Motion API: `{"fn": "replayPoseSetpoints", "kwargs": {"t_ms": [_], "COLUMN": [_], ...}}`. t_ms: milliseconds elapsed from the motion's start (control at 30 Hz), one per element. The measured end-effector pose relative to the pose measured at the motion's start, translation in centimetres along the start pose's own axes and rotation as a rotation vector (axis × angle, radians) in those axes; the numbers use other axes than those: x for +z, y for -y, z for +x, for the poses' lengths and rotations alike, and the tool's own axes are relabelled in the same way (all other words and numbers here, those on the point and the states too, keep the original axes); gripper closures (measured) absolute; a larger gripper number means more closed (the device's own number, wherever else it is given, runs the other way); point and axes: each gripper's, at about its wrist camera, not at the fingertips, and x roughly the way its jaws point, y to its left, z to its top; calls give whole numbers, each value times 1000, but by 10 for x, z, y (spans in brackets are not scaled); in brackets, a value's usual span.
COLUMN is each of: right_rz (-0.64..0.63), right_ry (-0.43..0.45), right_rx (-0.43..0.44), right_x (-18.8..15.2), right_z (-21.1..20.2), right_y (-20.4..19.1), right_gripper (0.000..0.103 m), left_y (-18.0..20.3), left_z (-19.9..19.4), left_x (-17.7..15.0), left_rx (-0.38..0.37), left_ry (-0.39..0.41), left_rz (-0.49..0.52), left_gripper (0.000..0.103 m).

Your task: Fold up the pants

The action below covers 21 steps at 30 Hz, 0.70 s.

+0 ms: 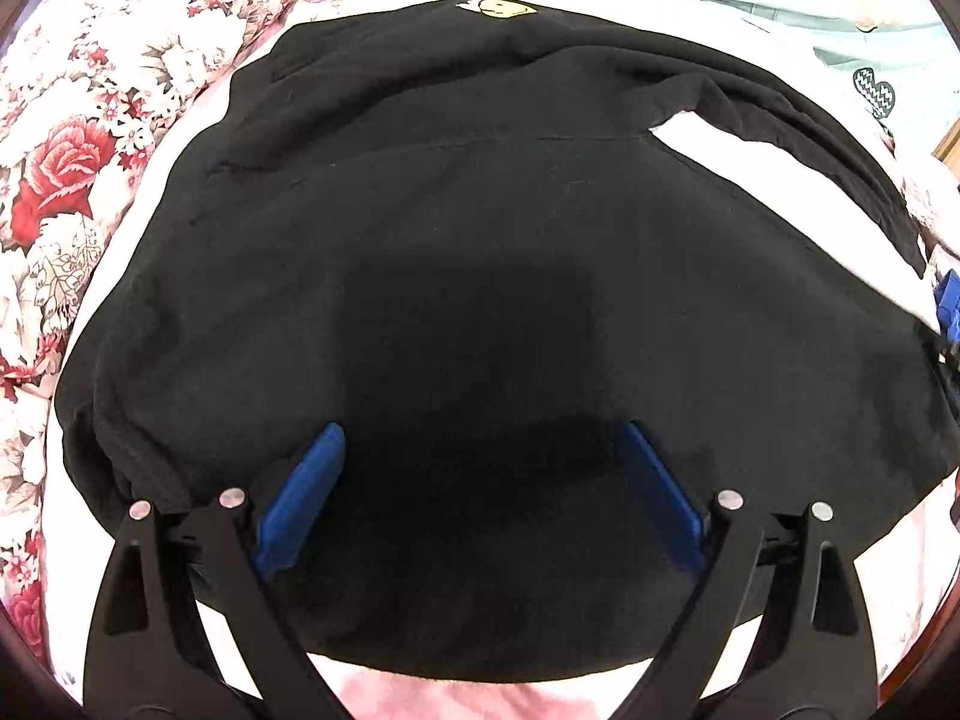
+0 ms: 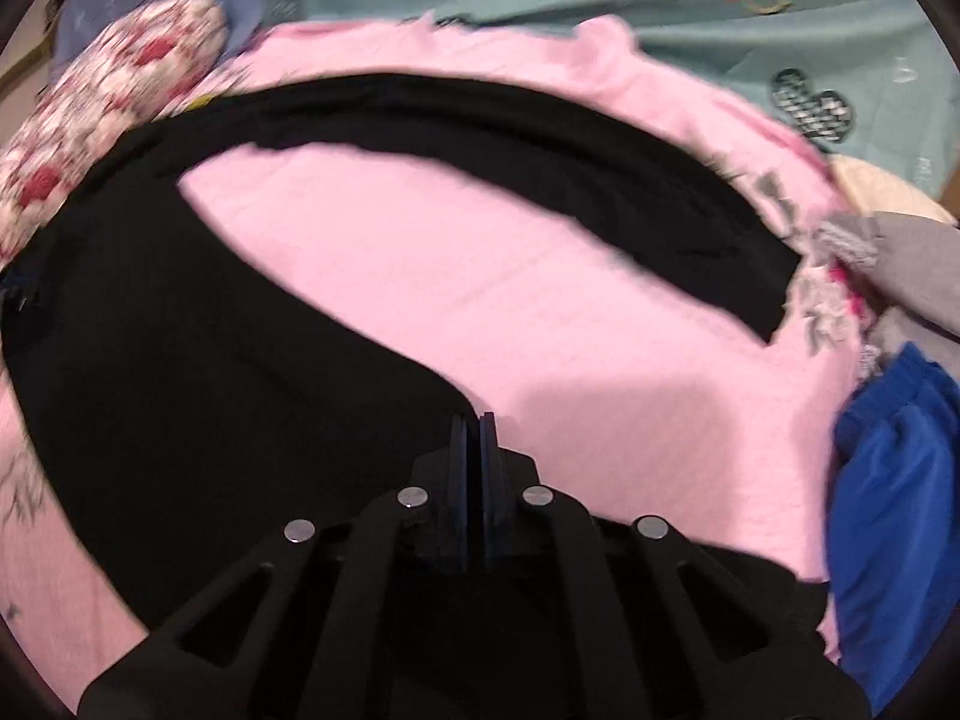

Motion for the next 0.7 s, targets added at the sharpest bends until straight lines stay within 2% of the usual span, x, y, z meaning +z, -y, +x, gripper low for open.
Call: {"fn": "replayPoseSetpoints", "kwargs": {"t_ms": [67, 133, 167, 233, 300, 367, 433, 500, 567, 700], "right_rz": [108, 118, 98, 111, 167, 231, 302, 341, 332, 330], "right_ry": [39, 5, -11, -31, 15, 46, 9, -75, -122, -113], "right_rx": [16, -17, -57, -109, -84, -174, -268, -264, -275, -276], "right_x": [8, 7, 8, 11, 9, -1, -14, -31, -42, -54], "right_z": [3, 20, 26, 17, -5, -32, -39, -30, -19, -15], "right_y": [15, 14, 8, 12, 27, 54, 80, 98, 99, 104], "right_gripper": [100, 95, 81, 65, 65, 63, 63, 63, 63, 62], "left_y": [-2, -2, -3, -3, -8, -12, -13, -10, -5, 4], "left_z": [2, 3, 3, -3, -13, -20, -24, -26, -28, -28], "left_x": [2, -8, -9, -7, -8, -7, -5, -4, -6, -8], "left_rx": [4, 10, 5, -8, -22, -29, -45, -66, -75, -60], "left_ry": [10, 12, 2, 20, 48, 73, 85, 94, 98, 92], "left_rz": [-2, -1, -3, 4, 3, -3, -11, -8, 11, 47], "left_gripper": [9, 9, 9, 9, 9, 9, 9, 9, 9, 9]}}
